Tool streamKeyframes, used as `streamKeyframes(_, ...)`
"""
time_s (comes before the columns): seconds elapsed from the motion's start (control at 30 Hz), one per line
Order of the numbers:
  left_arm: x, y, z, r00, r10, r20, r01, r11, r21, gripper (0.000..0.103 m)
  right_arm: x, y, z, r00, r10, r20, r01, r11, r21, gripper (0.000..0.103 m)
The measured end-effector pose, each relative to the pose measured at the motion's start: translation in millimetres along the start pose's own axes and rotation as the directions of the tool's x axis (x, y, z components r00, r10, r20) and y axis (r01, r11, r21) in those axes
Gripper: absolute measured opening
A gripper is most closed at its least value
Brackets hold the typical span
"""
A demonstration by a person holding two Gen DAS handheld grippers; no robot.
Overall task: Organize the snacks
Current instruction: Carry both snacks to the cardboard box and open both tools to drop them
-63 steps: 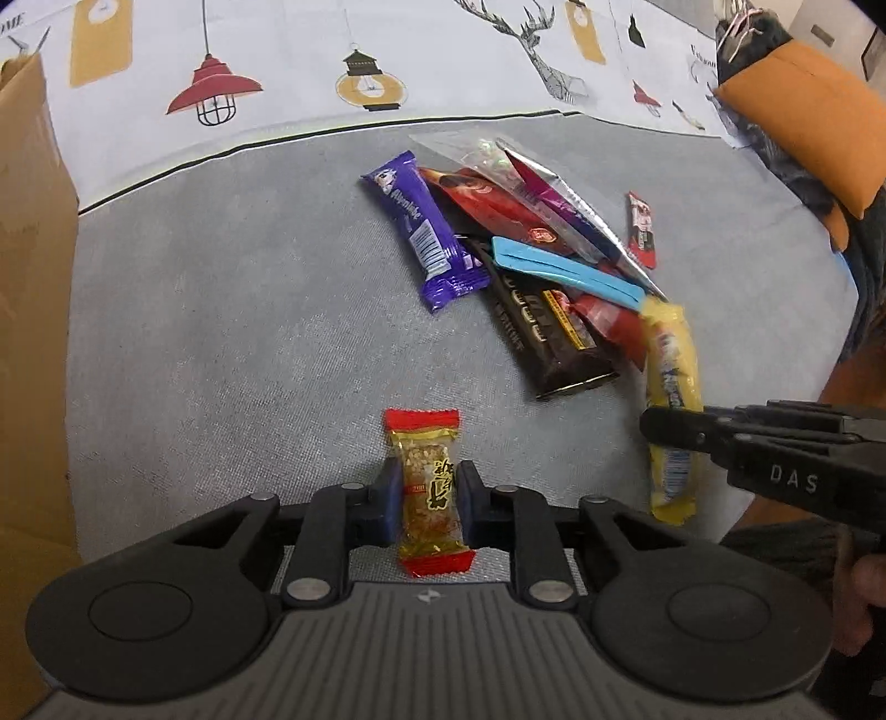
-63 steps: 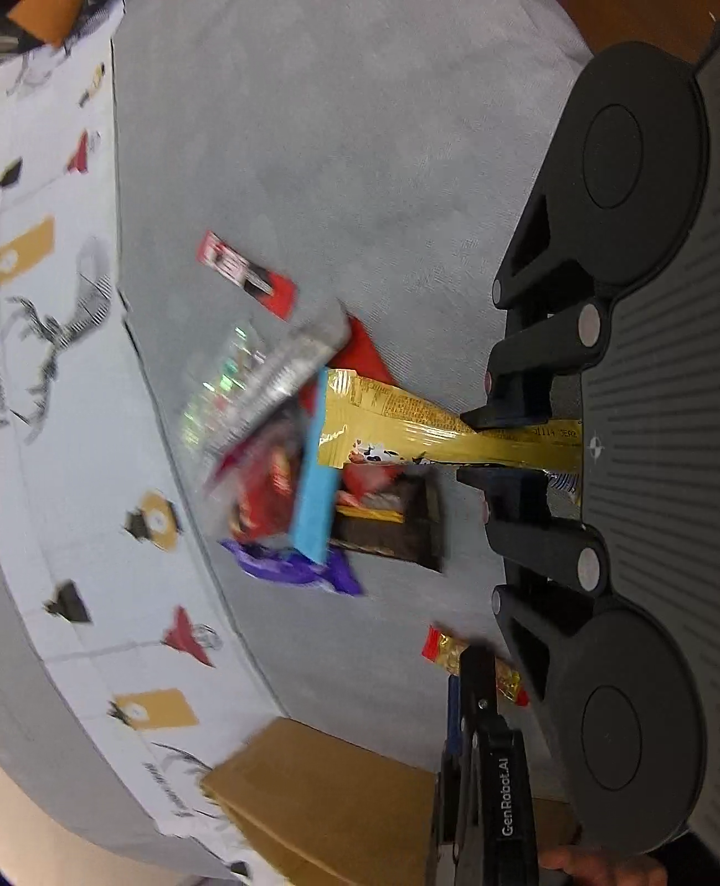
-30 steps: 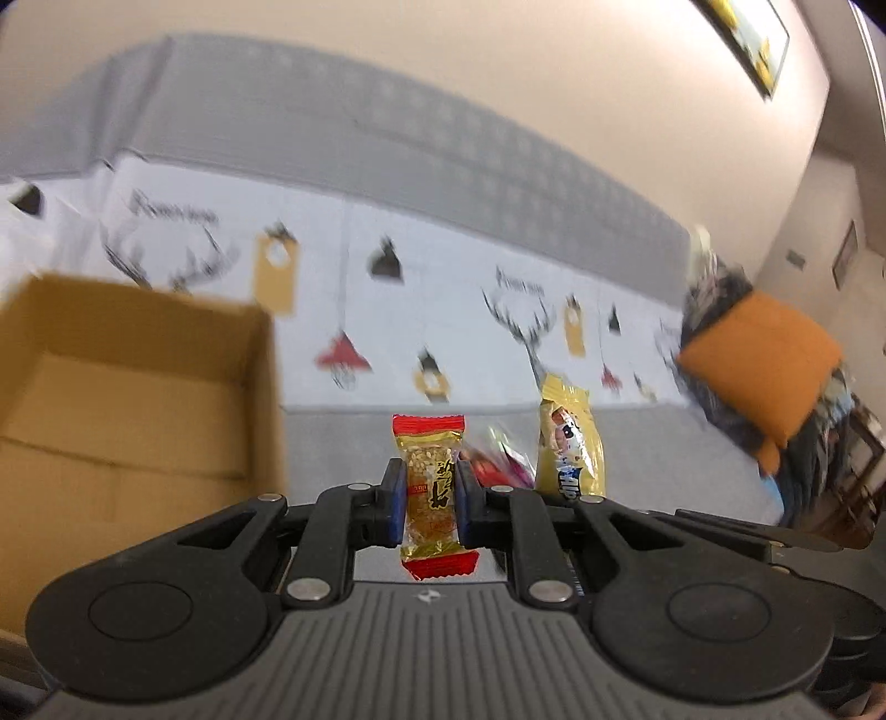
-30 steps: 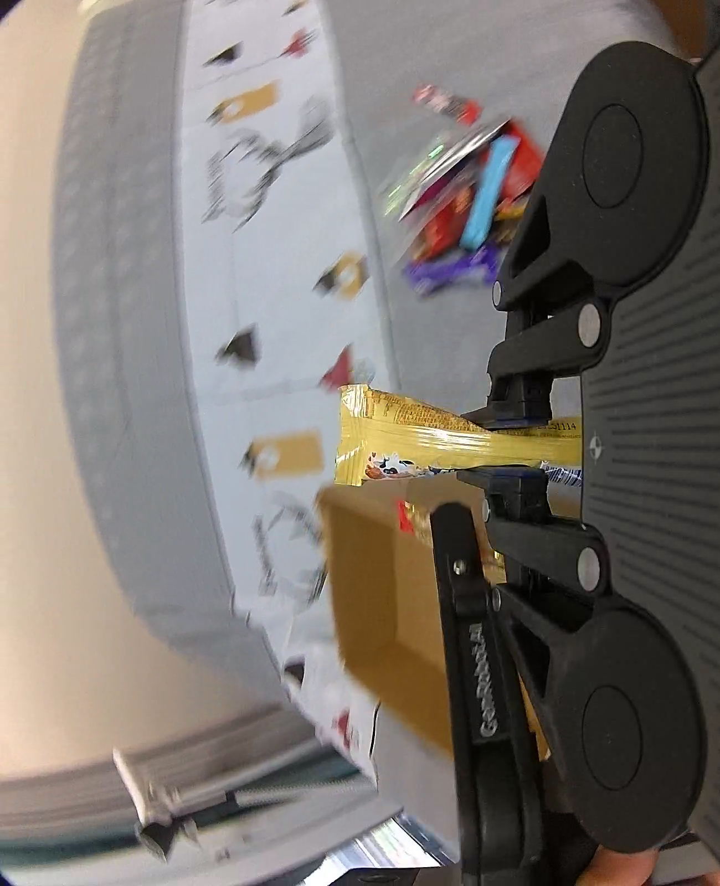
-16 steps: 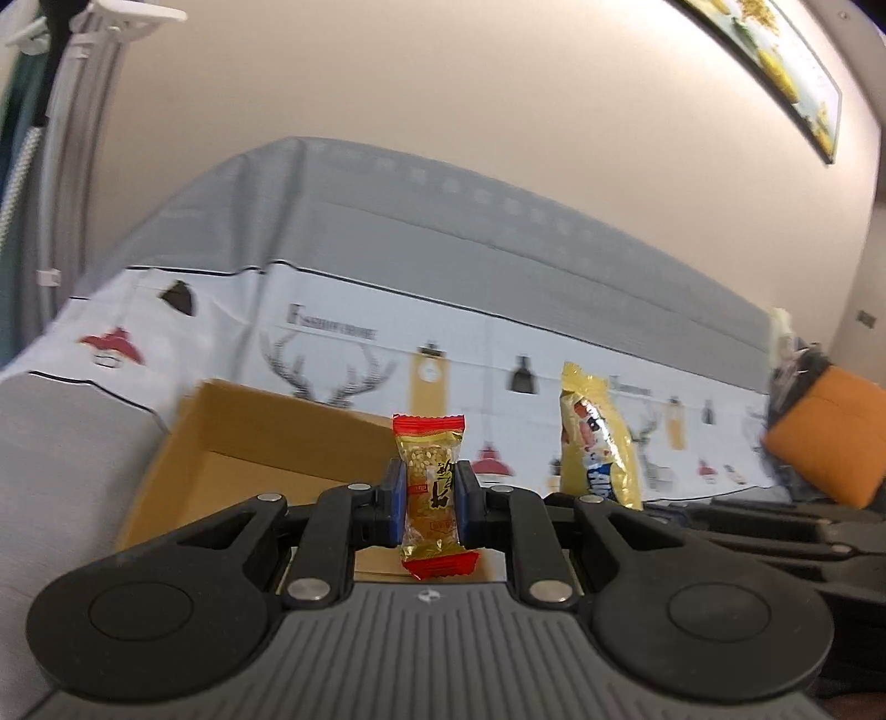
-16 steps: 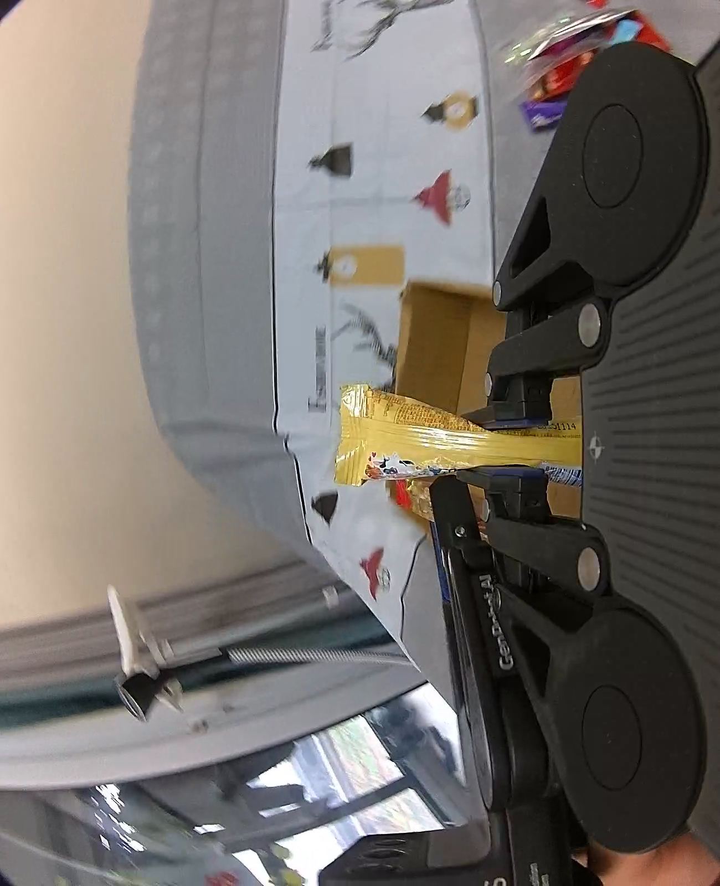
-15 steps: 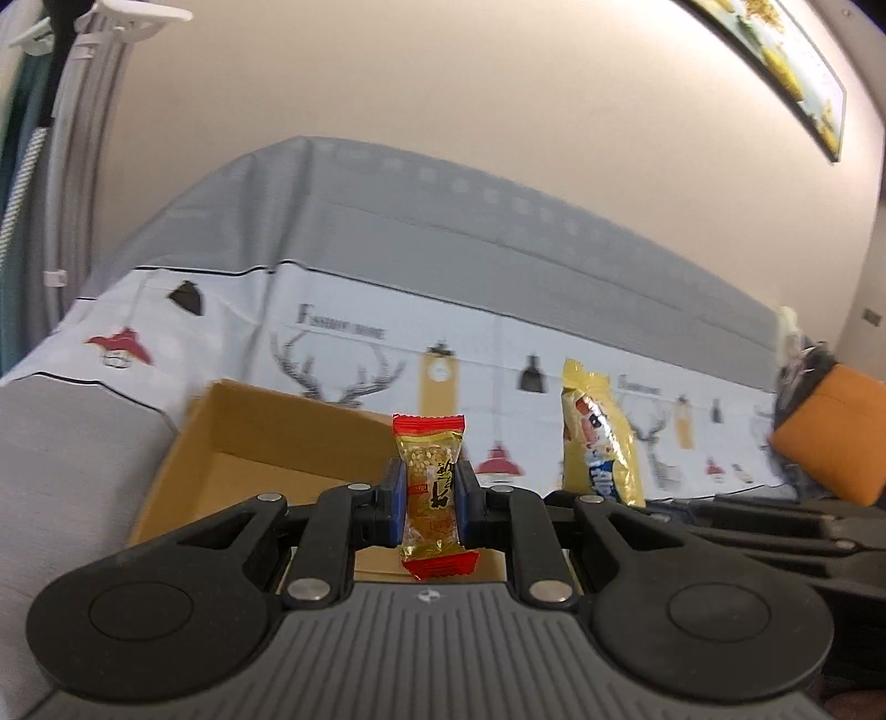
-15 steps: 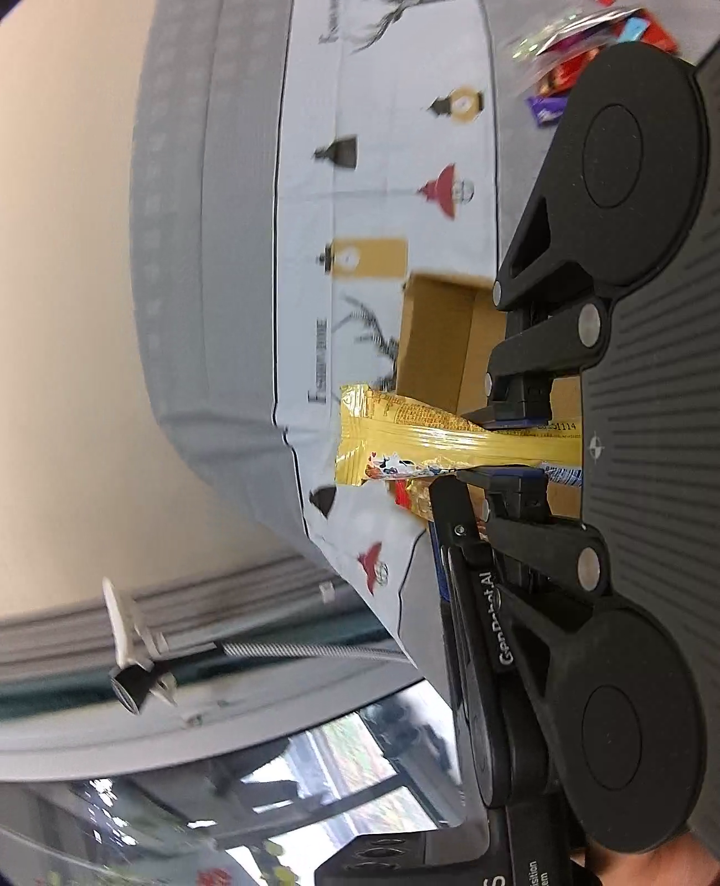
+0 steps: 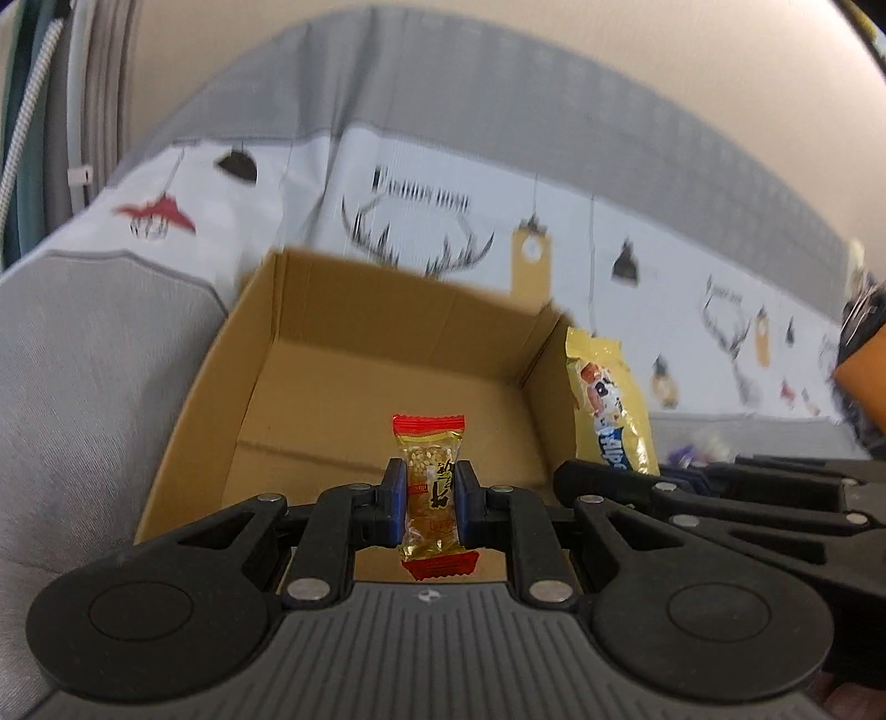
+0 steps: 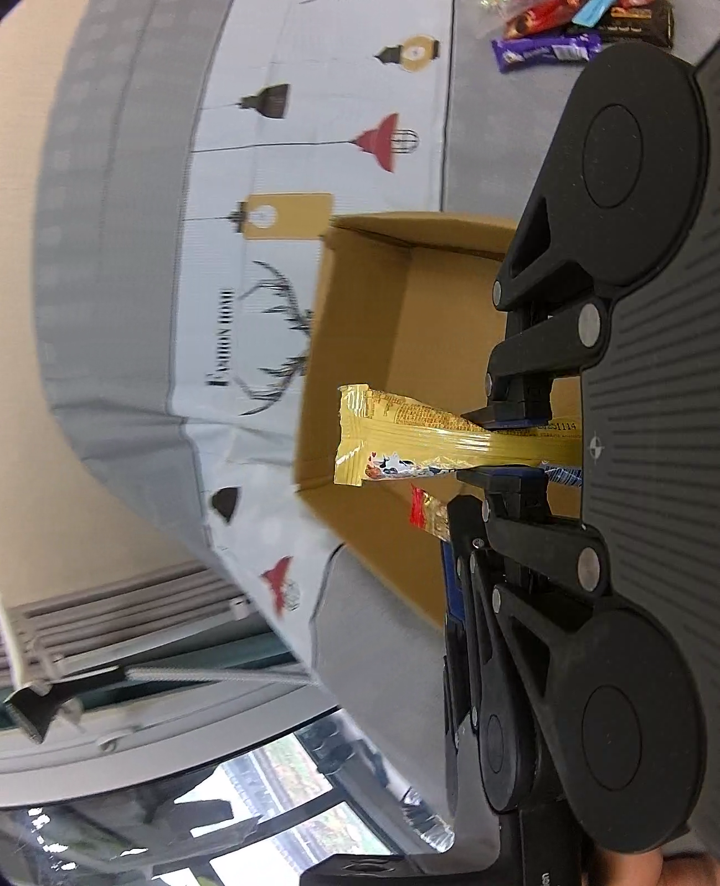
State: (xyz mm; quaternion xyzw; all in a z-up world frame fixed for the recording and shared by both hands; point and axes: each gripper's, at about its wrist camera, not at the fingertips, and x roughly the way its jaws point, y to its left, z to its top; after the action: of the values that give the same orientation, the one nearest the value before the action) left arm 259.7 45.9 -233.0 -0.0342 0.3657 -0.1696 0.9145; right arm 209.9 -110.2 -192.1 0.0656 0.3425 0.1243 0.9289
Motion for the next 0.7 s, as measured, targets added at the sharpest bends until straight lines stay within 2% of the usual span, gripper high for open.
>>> streamKeyframes(0.2, 35, 7, -14, 0.992, 0.014, -0.122, -0.012, 1.000, 0.016, 0.019, 32, -11, -15, 0.996, -0.018, -0.089, 0.022, 0.999, 0.045, 0.013)
streamKeyframes(0.47, 47, 4, -25, 0.980, 0.032, -0.194, -0.023, 0.999, 0.048, 0.019, 57, -17, -37, 0.980, -0.037, -0.197, 0.051, 0.997, 0.064, 0.013)
streamKeyframes(0.7, 53, -1, -28, 0.972, 0.059, -0.226, -0.043, 0.996, 0.072, 0.019, 63, -24, -50, 0.970, -0.056, -0.236, 0.076, 0.994, 0.075, 0.013)
